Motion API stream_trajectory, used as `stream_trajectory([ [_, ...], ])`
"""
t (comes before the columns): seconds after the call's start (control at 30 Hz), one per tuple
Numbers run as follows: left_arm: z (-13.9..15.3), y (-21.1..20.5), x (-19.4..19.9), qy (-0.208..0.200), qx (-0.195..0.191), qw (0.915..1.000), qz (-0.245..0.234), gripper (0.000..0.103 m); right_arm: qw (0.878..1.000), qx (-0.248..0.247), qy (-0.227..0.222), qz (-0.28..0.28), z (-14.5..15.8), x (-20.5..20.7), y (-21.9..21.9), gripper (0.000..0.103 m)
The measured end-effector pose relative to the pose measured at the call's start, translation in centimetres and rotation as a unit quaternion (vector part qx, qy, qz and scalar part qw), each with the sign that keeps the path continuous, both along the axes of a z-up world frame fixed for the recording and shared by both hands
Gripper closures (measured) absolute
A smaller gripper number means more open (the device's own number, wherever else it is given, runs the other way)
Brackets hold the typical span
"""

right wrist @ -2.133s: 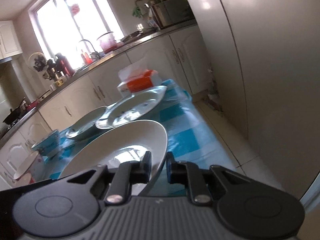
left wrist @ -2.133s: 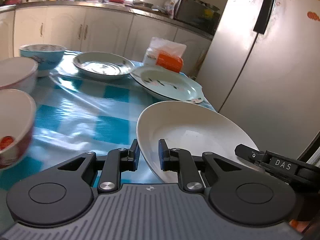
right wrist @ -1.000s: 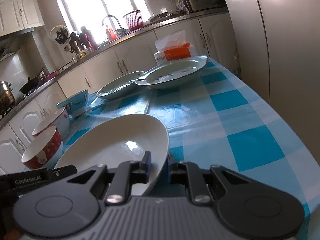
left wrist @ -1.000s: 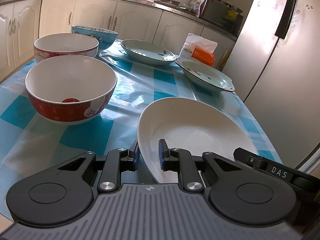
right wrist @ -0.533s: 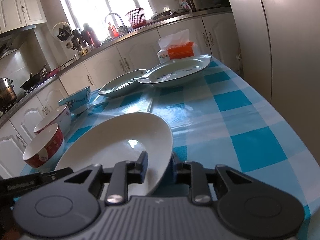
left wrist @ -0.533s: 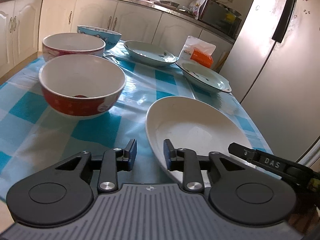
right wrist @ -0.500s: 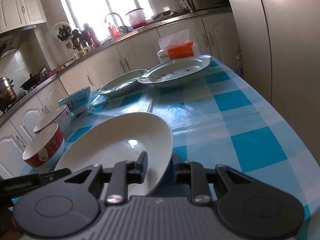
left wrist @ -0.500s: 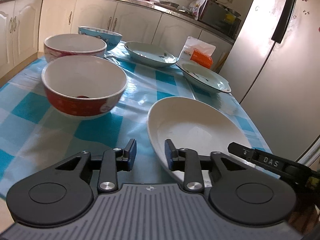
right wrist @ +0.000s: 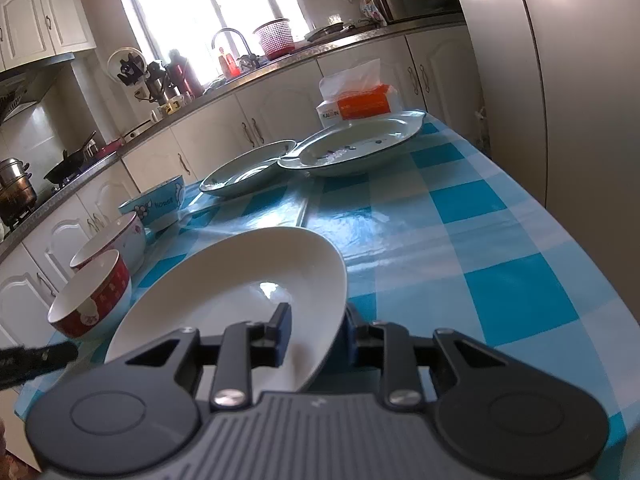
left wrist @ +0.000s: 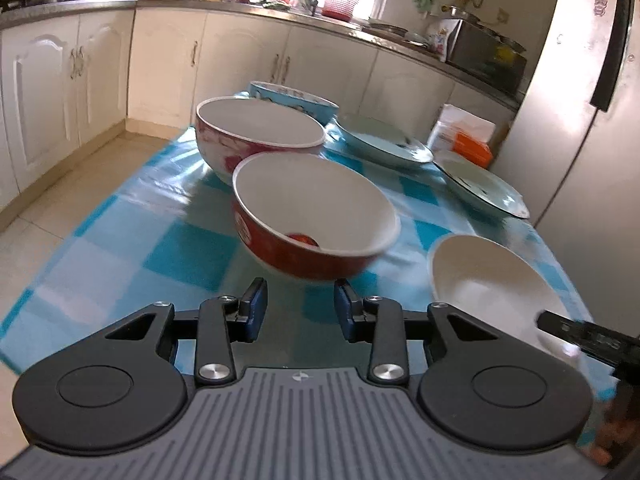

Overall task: Organize plates and bowls
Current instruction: 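Lift the white plate with both grippers and carry it toward the bowls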

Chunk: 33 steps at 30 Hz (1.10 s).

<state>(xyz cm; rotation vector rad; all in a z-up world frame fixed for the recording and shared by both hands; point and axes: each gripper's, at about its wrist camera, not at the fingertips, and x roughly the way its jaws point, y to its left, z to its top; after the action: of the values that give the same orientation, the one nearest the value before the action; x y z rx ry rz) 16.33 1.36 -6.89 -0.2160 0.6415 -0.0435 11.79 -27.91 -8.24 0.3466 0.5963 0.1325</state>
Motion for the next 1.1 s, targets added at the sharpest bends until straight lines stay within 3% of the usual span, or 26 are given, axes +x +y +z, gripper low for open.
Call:
stream_trajectory([
  [0.17, -0.8, -1.2, 1.0, 0.007, 0.027, 0.9992, -0.028, 0.061, 1.000, -0.001, -0.001, 0.002, 0.0, -0.1, 0.0, 0.076],
  [0.63, -0.8, -4.7, 6.1, 0.033, 0.040, 0.9961, -0.072, 0.061, 1.000, 0.002, -0.004, 0.006, 0.0, 0.1, -0.2, 0.076],
  [0.9, -0.7, -4.7, 6.7, 0.043, 0.007, 0.9966, -0.069, 0.058, 1.000, 0.006, -0.006, 0.008, -0.1, 0.0, -0.3, 0.076],
  [1.1, 0.2, -3.6, 4.1, 0.039, -0.029, 0.9958, -0.078, 0.057, 0.999, 0.030, -0.004, 0.014, -0.1, 0.1, -0.7, 0.065],
])
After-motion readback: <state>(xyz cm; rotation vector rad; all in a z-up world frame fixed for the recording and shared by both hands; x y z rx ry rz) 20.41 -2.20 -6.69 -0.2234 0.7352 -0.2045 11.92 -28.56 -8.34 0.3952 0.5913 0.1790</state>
